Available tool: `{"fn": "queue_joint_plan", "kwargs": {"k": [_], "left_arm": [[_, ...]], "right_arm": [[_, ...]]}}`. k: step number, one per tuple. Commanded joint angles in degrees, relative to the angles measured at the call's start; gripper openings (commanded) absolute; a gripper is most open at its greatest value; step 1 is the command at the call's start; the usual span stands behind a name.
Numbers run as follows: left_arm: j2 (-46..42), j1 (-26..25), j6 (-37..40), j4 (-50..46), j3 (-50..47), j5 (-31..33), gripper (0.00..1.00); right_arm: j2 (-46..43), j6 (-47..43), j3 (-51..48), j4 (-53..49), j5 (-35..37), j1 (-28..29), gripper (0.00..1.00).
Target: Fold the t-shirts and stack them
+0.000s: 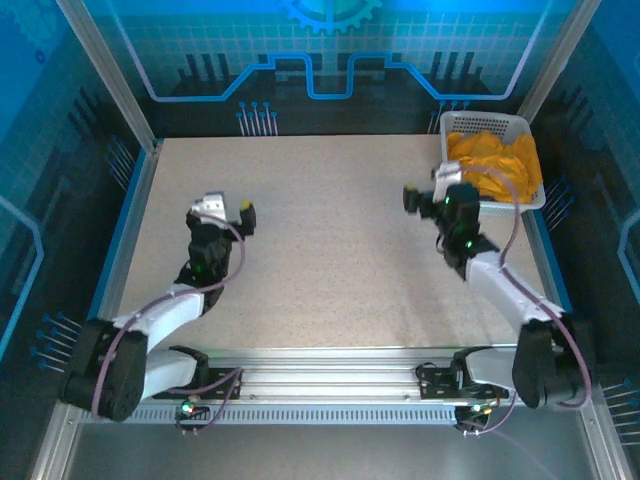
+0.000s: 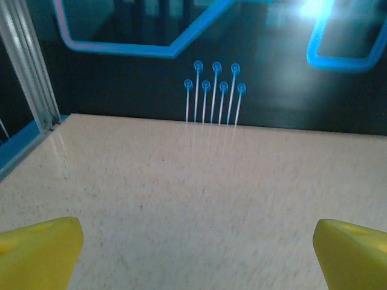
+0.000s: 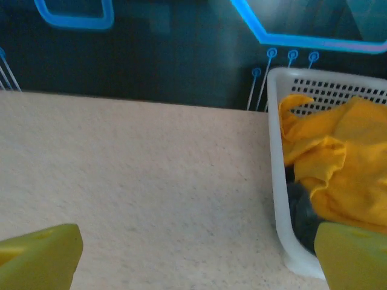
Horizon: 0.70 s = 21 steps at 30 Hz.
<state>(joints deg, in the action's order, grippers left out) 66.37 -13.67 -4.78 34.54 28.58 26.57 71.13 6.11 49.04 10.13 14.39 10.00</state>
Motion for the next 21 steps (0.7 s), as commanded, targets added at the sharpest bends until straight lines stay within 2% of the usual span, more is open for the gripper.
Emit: {"fn": "queue_joint_plan", "kwargs": {"k": [1, 2, 3, 4, 5, 7, 10, 12, 16, 19, 20, 21], "left_arm": [[-2.9, 0.4, -16.9, -36.1, 18.3, 0.8, 0.99], [-1.1, 1.3, -21.6, -38.2, 21.2, -0.8, 0.99], [0.6, 3.2, -25.4, -39.6, 23.5, -6.1, 0.99], [2.6, 5.9, -29.2, -41.5, 26.4, -13.7, 0.99], [5.1, 6.6, -30.7, -43.0, 29.8, -19.1, 0.99], [9.2, 4.8, -30.5, -46.4, 36.5, -23.7, 0.99], [13.4, -0.1, -29.0, -50.3, 44.7, -27.9, 0.99], [14.5, -2.4, -29.5, -50.3, 46.9, -32.5, 0.99], [14.0, -6.8, -32.4, -48.5, 46.3, -38.3, 0.93], [12.2, -9.8, -34.1, -48.5, 44.2, -39.1, 0.87], [11.3, -10.6, -34.7, -48.6, 43.1, -39.0, 0.84], [10.5, -11.0, -35.2, -48.6, 42.2, -39.0, 0.80]], "right_arm": [[2.9, 17.6, 17.8, -29.0, 3.1, -3.8, 1.00], [6.0, 19.4, 22.4, -32.0, 0.1, -6.3, 1.00], [8.9, 19.6, 25.8, -33.4, -3.0, -7.9, 0.99], [12.4, 21.1, 30.1, -36.1, -3.1, -9.1, 0.96], [15.6, 22.9, 34.1, -38.7, -2.2, -10.2, 0.94], [21.4, 24.8, 40.0, -41.8, -0.7, -12.2, 0.90], [30.2, 27.3, 48.5, -46.8, 2.2, -15.3, 0.90], [36.0, 28.4, 53.4, -49.4, 2.4, -17.3, 0.90], [48.4, 30.4, 62.9, -54.1, -1.8, -21.2, 0.87], [55.9, 32.7, 67.8, -56.3, -4.7, -22.7, 0.83], [57.5, 33.8, 68.1, -56.0, -6.4, -23.3, 0.78], [58.6, 34.9, 68.1, -55.4, -8.2, -23.8, 0.67]]}}
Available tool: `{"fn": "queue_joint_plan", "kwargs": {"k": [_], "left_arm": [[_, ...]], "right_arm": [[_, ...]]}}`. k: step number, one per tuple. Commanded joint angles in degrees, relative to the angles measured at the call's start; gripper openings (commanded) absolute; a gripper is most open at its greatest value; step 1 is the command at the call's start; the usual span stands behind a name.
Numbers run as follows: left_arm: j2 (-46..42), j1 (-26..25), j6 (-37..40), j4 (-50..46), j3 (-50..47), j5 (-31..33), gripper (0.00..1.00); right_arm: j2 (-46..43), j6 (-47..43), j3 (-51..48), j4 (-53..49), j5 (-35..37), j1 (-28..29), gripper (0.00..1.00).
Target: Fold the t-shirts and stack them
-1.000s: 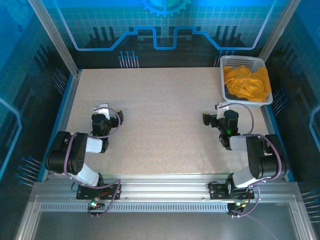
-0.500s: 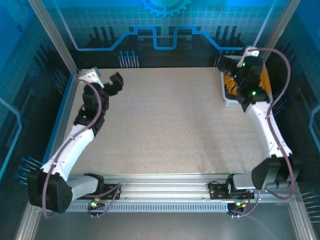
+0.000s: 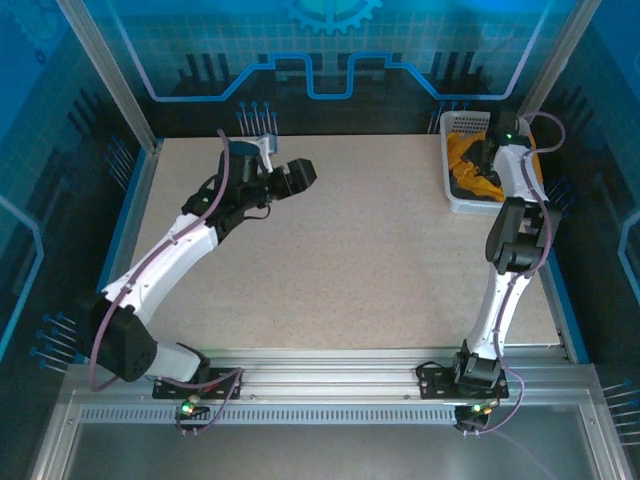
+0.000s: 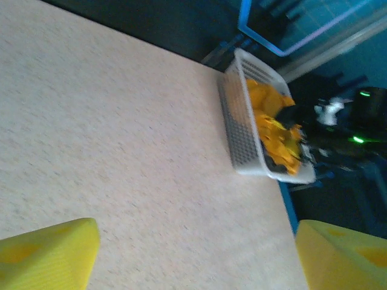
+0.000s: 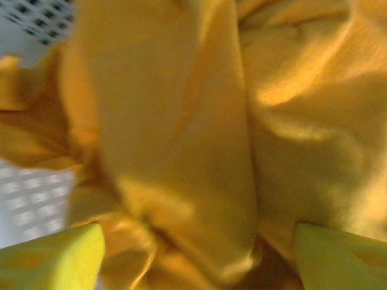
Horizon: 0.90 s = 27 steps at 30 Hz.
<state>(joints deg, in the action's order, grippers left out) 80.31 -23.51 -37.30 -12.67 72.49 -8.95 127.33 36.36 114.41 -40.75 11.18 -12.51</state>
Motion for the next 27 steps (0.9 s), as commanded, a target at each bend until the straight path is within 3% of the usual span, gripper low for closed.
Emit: {"fn": "queue_joint_plan", "kwargs": {"k": [1, 2, 3, 6, 16, 22, 27], "left_arm": [[-4.4, -1.5, -3.1, -1.4, -2.8, -3.7, 0.76], [-5.4, -1.7, -3.4, -1.4, -3.7, -3.8, 0.72], [-6.2, -1.7, -3.6, -1.5, -4.5, -3.7, 0.68], [-8.8, -1.8, -3.9, -1.4, -6.4, -3.1, 0.58], [-5.2, -2.0, -5.8, 0.7, -6.9, -4.0, 0.43], [-1.9, -1.9, -4.2, -1.8, -2.6, -1.8, 0.44], [-0.4, -1.7, -4.2, -1.4, -1.6, -2.6, 0.46]], "right_arm": [[3.1, 5.7, 2.5, -3.5, -6.9, -1.9, 0.48], [2.8, 6.3, 1.2, -1.1, -8.3, -2.3, 0.30], [1.3, 6.3, -0.9, 2.0, -9.0, -2.3, 0.19], [-6.5, 6.0, -9.0, 12.4, -6.5, -0.8, 0.00], [-32.8, 5.6, -21.1, 23.7, 0.8, 5.4, 0.00], [-39.6, -1.3, -10.4, 23.3, 1.8, 12.5, 0.00], [-36.6, -4.6, -0.9, 15.1, 4.6, 15.9, 0.00]]}}
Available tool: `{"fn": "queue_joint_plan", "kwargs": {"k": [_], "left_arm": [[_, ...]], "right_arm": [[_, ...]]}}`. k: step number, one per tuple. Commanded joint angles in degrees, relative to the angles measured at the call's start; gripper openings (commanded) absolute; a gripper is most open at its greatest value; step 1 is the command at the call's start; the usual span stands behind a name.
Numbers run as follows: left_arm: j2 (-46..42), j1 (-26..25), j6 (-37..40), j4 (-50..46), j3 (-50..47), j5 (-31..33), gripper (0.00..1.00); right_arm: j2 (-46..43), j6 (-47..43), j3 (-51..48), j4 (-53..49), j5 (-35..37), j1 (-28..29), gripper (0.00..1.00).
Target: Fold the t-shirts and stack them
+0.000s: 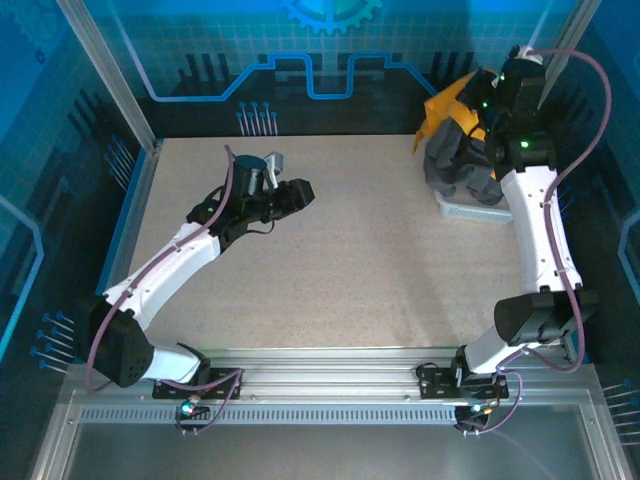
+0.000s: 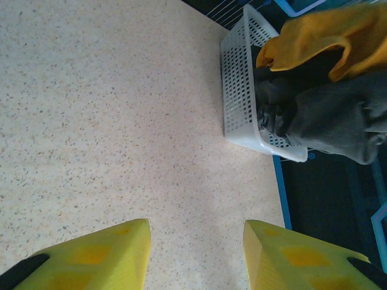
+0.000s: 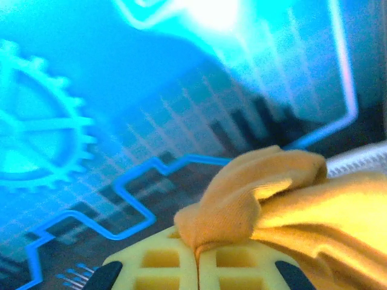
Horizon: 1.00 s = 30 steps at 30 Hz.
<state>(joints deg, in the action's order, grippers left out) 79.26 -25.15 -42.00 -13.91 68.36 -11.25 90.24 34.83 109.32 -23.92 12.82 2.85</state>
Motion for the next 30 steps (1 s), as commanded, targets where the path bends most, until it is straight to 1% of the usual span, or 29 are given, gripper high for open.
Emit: {"fn": "queue_joint_plan", "kwargs": {"k": [1, 3, 5, 8, 9, 11, 14, 15, 17, 19, 21, 24, 27, 30], "left_arm": [[1.0, -0.1, 0.5, -0.2, 2.8, -0.8, 0.46], [1.3, -0.1, -0.2, -0.1, 2.7, -1.5, 0.46], [1.3, -0.1, -0.6, 0.0, 2.4, -2.3, 0.45], [0.6, -0.1, -0.5, -0.9, 2.1, -2.5, 0.45], [0.2, -0.1, -0.3, -1.2, 2.0, -2.4, 0.45], [-0.6, -0.1, -0.2, -1.5, 1.4, -2.4, 0.45], [-1.5, 0.0, -0.3, -1.7, 0.7, -2.4, 0.44], [-1.7, -0.1, -0.3, -1.7, 0.5, -2.3, 0.44], [-1.9, -0.1, -0.6, -1.6, -0.1, -2.2, 0.44], [-1.9, -0.1, -1.3, -1.0, -0.6, -2.1, 0.44], [-1.5, -0.1, -1.9, -0.2, -0.7, -2.5, 0.43], [-0.1, -0.2, -2.4, 0.6, -0.2, -3.2, 0.43], [1.2, -0.2, -2.6, 1.1, 0.9, -4.1, 0.41], [2.0, -0.2, -2.4, 1.0, 2.0, -5.0, 0.40]], "right_arm": [[1.0, -2.7, 3.3, -2.4, 3.8, -0.2, 0.00], [1.7, -0.7, -0.5, -0.7, 3.8, -2.4, 0.00], [2.8, 3.6, -3.1, 1.2, 1.4, -5.9, 0.00], [3.4, 4.8, -1.9, 2.3, 2.9, -8.1, 0.00], [3.7, 7.0, -1.1, 1.6, 3.6, -8.4, 0.00], [4.3, 8.4, -0.4, 1.2, 4.5, -8.0, 0.00], [4.4, 9.1, 0.6, 1.0, 8.7, -5.8, 0.00], [3.7, 11.2, 0.1, 1.1, 10.2, -5.4, 0.00], [1.4, 15.6, -1.6, 2.5, 15.0, -4.3, 0.00], [0.3, 19.0, -1.4, 4.2, 21.8, -2.9, 0.00], [1.9, 22.1, 2.6, 3.4, 24.3, -2.7, 0.00], [6.5, 24.8, 11.5, 0.7, 27.3, -2.6, 0.00], [11.3, 24.6, 20.0, -0.7, 31.9, -2.9, 0.00], [17.7, 24.2, 31.5, -4.5, 32.4, -5.3, 0.00]]}}
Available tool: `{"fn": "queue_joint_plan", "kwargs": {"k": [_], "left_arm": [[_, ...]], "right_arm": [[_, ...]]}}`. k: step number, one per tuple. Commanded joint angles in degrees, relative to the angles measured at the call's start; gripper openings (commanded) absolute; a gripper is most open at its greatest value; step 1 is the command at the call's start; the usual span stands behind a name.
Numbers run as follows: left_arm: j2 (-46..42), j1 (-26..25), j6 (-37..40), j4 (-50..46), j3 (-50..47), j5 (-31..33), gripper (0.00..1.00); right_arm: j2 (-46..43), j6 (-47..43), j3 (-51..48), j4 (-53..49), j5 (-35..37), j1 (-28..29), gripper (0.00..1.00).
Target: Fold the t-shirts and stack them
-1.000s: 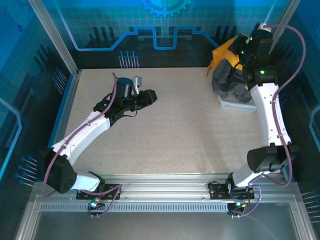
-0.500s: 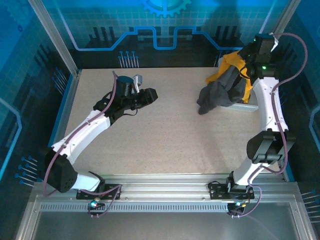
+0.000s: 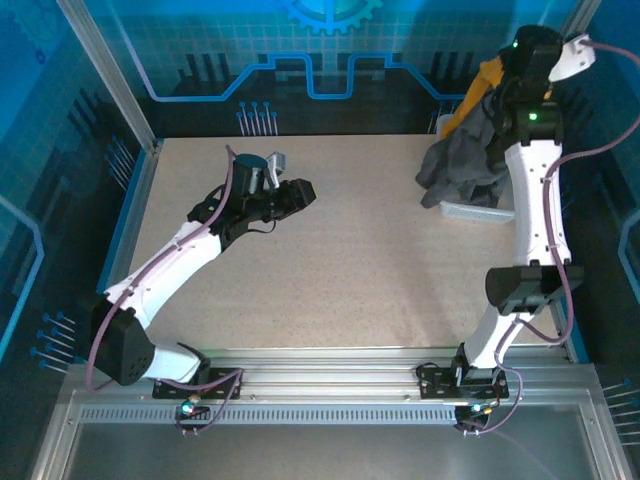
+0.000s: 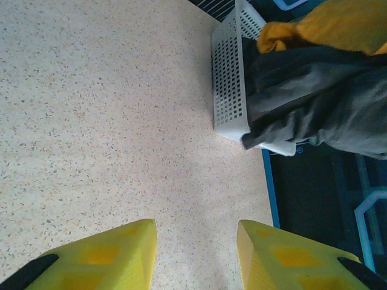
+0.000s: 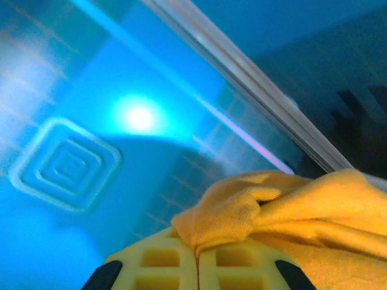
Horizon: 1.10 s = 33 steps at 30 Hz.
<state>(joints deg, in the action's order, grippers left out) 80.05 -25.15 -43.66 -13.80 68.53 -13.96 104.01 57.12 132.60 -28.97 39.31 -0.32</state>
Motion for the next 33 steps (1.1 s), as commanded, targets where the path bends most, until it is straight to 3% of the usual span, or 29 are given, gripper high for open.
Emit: {"fn": "queue_joint_plan", "kwargs": {"k": [1, 5, 12, 13, 16, 18, 21, 25, 29, 33], "left_arm": [[1.3, -0.2, -0.7, 0.7, 1.9, -2.4, 0.41], [1.3, -0.3, -0.7, 0.6, 1.5, -2.2, 0.40], [2.3, -0.2, -0.8, 0.9, 1.7, -2.0, 0.40], [2.5, -0.2, -1.0, 1.1, 1.8, -2.1, 0.40], [3.1, -0.2, -1.3, 1.8, 1.9, -2.4, 0.41], [3.4, -0.3, -1.7, 2.2, 1.9, -2.8, 0.42], [3.7, -0.2, -1.7, 2.6, 1.9, -3.3, 0.42], [3.5, -0.2, -1.8, 3.3, 0.9, -3.7, 0.42], [2.4, -0.2, -3.2, 5.1, -2.2, -4.2, 0.42], [1.5, -0.2, -4.4, 6.8, -5.6, -4.9, 0.42]], "right_arm": [[6.4, 2.0, 12.6, -1.4, 4.8, -3.2, 0.00], [14.1, 1.1, 23.7, -7.2, -0.8, -5.3, 0.00], [14.1, -1.5, 18.5, -12.9, -9.9, -2.6, 0.00], [13.7, -5.0, 17.8, -12.3, -10.7, -1.5, 0.11], [13.0, -9.5, 19.4, -18.8, -3.3, 3.0, 0.66], [12.2, -11.3, 19.2, -22.8, -0.6, 4.3, 0.81], [8.5, -10.3, 14.0, -25.9, 1.6, 4.7, 0.82], [-2.8, -7.9, -8.8, -18.1, -0.9, 4.7, 0.80], [-15.3, -1.8, -38.3, -1.7, -12.3, 4.3, 0.74], [-14.5, 2.4, -49.8, 8.5, -23.0, 2.8, 0.74]]}}
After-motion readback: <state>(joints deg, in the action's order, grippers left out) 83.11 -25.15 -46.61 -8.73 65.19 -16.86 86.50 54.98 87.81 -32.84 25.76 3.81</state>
